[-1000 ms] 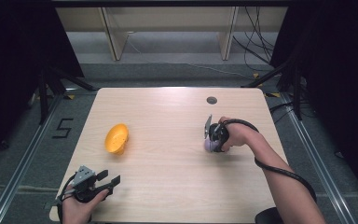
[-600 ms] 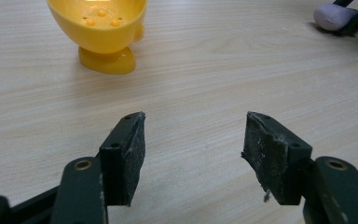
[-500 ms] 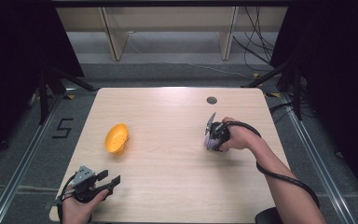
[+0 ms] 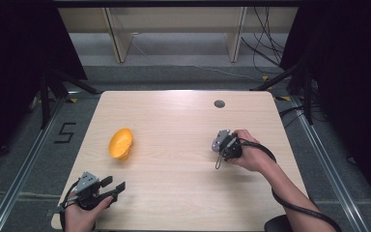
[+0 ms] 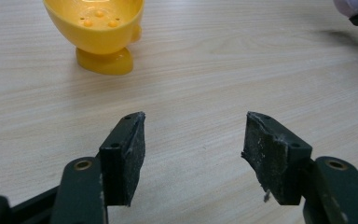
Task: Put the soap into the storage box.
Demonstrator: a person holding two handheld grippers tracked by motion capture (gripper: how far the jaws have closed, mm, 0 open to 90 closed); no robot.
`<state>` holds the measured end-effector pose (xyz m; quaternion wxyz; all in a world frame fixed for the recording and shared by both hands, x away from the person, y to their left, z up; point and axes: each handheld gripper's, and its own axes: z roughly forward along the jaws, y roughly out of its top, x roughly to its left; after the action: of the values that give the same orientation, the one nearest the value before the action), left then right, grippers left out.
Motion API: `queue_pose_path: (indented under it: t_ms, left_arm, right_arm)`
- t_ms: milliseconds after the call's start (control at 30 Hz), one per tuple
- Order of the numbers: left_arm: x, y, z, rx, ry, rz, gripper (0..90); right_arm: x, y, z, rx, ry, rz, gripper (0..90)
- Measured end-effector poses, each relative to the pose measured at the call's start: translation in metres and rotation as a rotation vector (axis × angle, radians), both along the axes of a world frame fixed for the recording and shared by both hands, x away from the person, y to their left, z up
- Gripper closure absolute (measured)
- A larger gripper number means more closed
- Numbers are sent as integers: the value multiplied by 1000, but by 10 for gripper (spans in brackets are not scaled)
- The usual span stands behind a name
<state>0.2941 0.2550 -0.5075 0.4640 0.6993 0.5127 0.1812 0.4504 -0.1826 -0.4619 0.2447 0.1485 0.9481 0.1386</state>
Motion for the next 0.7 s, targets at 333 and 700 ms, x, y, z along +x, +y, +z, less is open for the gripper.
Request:
queue_pose_path:
  t_ms: [333, 700]
  left_arm:
    - [2, -9, 7, -5, 8, -50, 379]
    - [22, -44, 41, -15, 4, -227, 373]
  right_arm:
    - [-52, 6, 6, 70, -236, 27, 507]
    - [-94, 14, 21, 45, -398, 68, 506]
